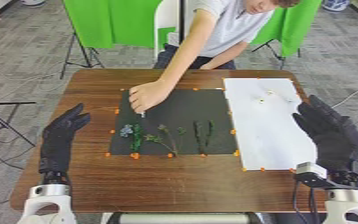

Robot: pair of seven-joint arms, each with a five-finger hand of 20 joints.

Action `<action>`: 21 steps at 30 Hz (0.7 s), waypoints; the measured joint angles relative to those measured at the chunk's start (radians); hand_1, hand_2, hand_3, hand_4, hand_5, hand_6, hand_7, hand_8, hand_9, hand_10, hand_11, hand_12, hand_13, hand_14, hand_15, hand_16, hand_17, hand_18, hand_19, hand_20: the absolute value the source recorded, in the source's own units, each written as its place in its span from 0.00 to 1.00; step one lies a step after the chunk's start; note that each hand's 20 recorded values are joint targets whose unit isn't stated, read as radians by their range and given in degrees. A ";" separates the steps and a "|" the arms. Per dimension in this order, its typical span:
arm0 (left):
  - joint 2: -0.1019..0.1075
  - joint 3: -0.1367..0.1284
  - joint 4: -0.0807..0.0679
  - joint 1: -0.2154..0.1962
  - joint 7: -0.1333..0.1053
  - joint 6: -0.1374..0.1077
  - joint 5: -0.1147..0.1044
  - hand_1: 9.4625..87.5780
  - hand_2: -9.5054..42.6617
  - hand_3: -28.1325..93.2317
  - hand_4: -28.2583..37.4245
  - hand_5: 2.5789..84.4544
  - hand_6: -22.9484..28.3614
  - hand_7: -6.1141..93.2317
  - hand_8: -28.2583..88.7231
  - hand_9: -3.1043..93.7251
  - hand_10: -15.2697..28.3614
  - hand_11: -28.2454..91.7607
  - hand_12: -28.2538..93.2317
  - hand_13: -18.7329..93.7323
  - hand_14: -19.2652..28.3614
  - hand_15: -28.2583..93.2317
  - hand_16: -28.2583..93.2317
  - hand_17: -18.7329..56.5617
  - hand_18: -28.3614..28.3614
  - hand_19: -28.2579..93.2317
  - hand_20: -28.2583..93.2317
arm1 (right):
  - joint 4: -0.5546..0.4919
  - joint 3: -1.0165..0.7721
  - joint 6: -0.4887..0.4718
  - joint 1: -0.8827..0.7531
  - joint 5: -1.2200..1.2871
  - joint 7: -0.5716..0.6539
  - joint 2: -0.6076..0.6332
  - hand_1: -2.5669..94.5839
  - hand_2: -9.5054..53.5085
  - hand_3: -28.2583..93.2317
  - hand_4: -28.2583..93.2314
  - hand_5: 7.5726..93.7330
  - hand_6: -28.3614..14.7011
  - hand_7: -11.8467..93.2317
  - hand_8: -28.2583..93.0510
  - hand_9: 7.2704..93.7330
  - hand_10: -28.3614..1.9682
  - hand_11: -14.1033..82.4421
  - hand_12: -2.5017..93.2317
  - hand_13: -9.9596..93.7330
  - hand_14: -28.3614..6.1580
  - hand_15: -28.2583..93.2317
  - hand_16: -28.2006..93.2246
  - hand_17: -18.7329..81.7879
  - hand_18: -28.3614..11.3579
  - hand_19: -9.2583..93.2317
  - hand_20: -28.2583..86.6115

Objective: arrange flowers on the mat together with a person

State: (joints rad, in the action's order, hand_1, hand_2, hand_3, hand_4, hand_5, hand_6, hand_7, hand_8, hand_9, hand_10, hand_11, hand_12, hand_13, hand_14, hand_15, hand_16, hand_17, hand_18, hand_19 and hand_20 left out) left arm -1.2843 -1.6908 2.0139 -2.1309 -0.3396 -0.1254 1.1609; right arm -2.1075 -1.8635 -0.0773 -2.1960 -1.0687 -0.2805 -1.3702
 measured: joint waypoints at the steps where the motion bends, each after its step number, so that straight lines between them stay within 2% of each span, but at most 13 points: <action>1: 0.000 0.000 0.000 0.000 0.000 0.000 0.000 0.15 0.07 0.83 0.11 0.54 0.51 0.18 0.19 0.53 0.67 0.37 0.34 0.50 0.75 0.34 0.24 0.34 0.69 0.29 0.36 | 0.000 0.000 -0.001 0.000 0.000 0.000 0.000 0.10 0.18 0.86 0.08 0.45 0.63 0.20 0.16 0.41 0.45 0.20 0.14 0.39 0.50 0.33 0.27 0.36 0.34 0.10 0.45; 15: 0.000 -0.001 0.000 -0.003 -0.001 0.000 0.000 0.15 0.07 0.83 0.12 0.54 0.51 0.18 0.19 0.53 0.67 0.37 0.34 0.50 0.75 0.35 0.24 0.34 0.69 0.29 0.36 | 0.000 -0.007 -0.010 -0.009 -0.002 -0.002 -0.001 0.11 0.16 0.86 0.08 0.46 0.64 0.20 0.16 0.42 0.45 0.20 0.14 0.40 0.50 0.33 0.27 0.37 0.34 0.11 0.46; 21: -0.001 -0.001 0.000 -0.004 -0.001 0.000 0.000 0.15 0.07 0.83 0.12 0.54 0.51 0.18 0.19 0.53 0.67 0.37 0.34 0.50 0.75 0.34 0.23 0.34 0.69 0.29 0.36 | -0.003 -0.014 -0.005 -0.009 -0.020 0.002 0.002 0.19 0.09 0.83 0.08 0.48 0.62 0.22 0.16 0.47 0.42 0.21 0.17 0.45 0.47 0.35 0.30 0.40 0.34 0.18 0.51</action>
State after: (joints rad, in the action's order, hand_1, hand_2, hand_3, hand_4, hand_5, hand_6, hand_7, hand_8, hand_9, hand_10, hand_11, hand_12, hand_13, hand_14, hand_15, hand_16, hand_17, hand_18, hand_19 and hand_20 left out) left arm -1.2849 -1.6917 2.0142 -2.1352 -0.3405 -0.1253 1.1608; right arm -2.1103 -1.8776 -0.0824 -2.2054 -1.0889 -0.2783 -1.3686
